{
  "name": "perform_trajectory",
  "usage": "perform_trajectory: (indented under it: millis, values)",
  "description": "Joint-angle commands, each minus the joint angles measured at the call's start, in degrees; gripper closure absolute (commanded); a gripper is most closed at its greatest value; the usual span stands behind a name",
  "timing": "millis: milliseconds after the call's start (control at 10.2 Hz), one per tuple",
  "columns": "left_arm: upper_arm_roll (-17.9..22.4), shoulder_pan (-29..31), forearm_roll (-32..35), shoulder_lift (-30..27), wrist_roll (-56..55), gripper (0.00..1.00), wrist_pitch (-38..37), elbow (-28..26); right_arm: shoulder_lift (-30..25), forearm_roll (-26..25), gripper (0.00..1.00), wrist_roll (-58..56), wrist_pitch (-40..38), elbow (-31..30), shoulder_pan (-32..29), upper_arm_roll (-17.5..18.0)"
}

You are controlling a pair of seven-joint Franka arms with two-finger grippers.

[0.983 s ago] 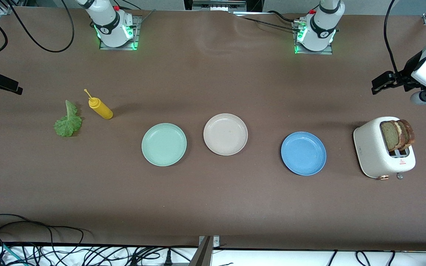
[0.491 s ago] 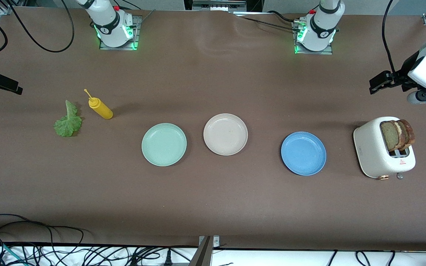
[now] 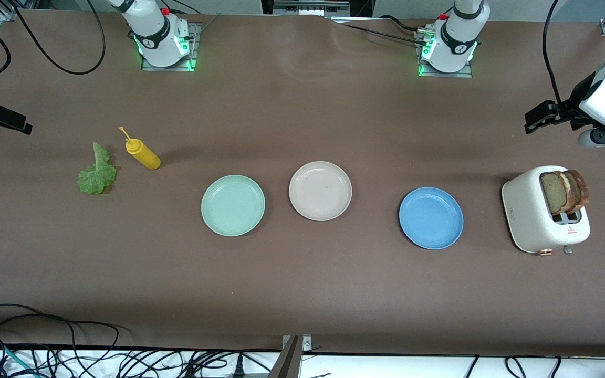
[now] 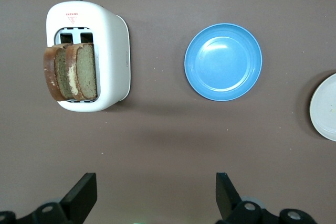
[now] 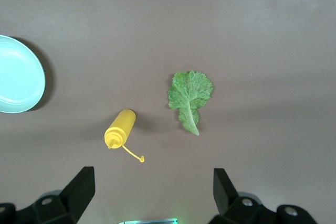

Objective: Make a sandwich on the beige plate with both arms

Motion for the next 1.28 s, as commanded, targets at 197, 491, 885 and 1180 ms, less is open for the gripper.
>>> perform_trajectory:
  millis: [197,491,885,1180]
  values:
    - [0.09,0.79,-1.40,-0.05,1.26,0.00,-0.75,0.45,-0.01,-0.20,0.00,-0.63,-1.02,0.30,-0.36,0.13]
    - [0.09,0.79,-1.40,-0.05,1.26,0.00,-0.75,0.45,-0.01,-0.20,0.00,-0.72,-1.20,0.30,-0.36,0.13]
    - [0.17,0.79,-2.10,0.04,1.26,0.00,-0.75,0.45,-0.01,-0.20,0.00,-0.72,-1.11,0.39,-0.36,0.13]
    - [0.26,0.79,-2.10,-0.05,1.26,0.00,-0.84,0.45,-0.01,-0.20,0.00,-0.72,-1.11,0.39,-0.36,0.13]
